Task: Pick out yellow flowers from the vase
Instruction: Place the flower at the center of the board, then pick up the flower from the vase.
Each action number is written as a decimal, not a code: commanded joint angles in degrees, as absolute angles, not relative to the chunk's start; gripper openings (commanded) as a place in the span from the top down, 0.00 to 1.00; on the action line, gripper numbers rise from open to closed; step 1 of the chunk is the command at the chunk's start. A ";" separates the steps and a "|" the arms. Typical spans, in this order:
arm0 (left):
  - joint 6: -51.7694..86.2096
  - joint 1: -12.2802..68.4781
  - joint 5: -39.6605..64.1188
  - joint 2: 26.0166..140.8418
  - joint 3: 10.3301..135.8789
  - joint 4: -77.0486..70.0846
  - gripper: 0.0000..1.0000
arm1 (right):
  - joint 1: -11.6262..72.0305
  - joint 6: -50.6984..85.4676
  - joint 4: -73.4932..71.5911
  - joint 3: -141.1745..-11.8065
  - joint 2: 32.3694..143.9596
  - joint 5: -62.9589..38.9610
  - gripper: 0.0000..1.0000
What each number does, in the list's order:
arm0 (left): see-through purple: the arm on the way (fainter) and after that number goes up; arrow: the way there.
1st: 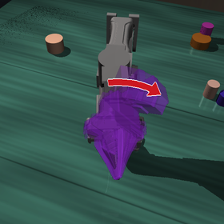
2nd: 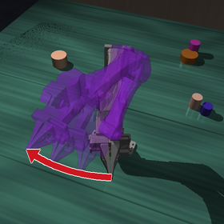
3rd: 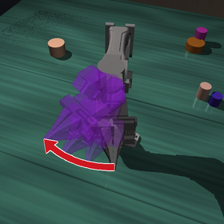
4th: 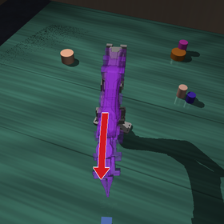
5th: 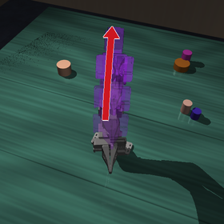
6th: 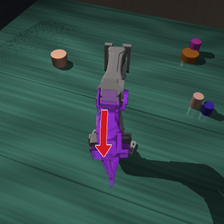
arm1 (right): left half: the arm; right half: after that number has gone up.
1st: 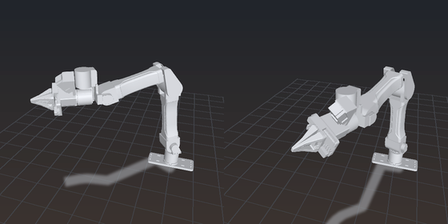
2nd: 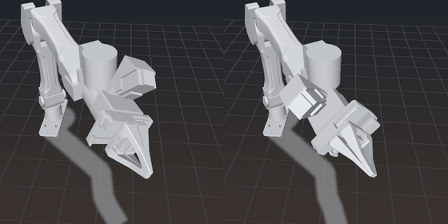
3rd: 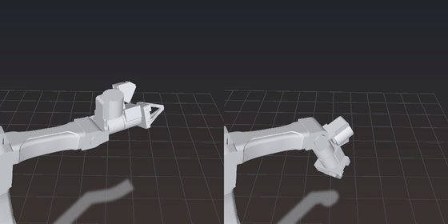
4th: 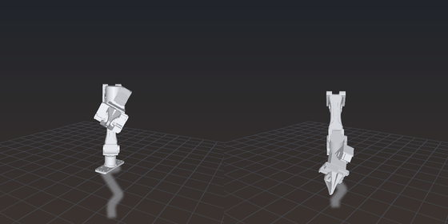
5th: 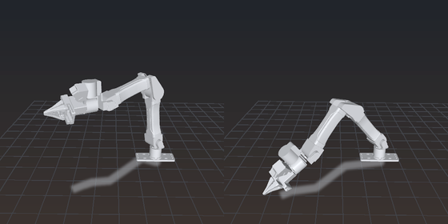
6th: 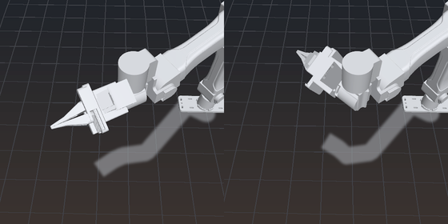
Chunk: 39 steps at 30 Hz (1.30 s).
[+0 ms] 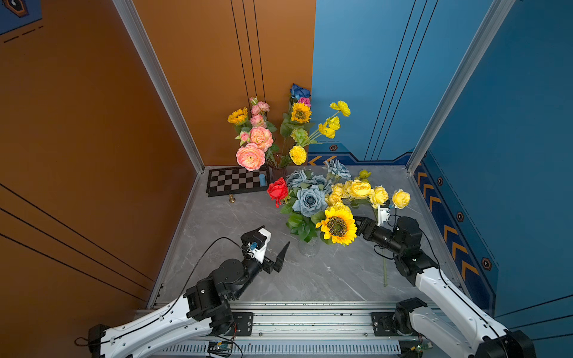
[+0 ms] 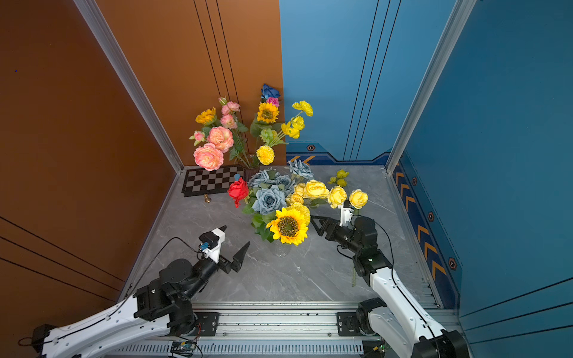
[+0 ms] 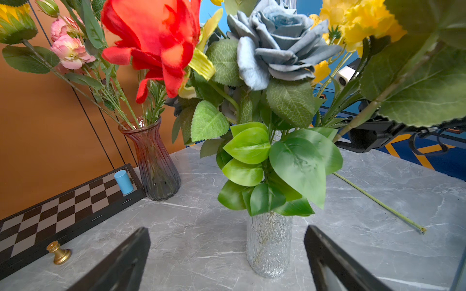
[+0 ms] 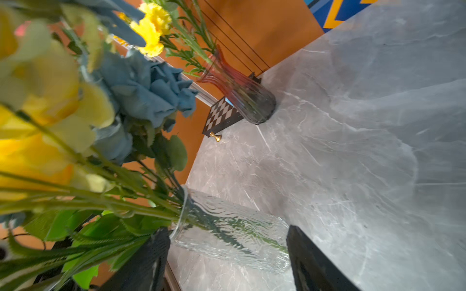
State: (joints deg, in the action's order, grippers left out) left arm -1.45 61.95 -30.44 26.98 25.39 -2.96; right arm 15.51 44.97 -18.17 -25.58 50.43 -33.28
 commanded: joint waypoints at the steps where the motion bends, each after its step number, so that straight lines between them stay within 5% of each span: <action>1: -0.25 62.83 -29.32 26.44 26.32 -2.50 0.02 | 17.75 45.09 -23.91 -23.81 48.58 -30.22 0.25; 31: 0.22 62.92 -29.18 27.51 27.00 -1.41 0.02 | 30.41 41.42 -37.30 -28.71 54.40 -19.17 0.46; 39: 0.29 62.93 -29.27 27.60 26.90 -1.41 0.02 | 31.44 39.65 -34.76 -30.33 53.89 -18.39 0.61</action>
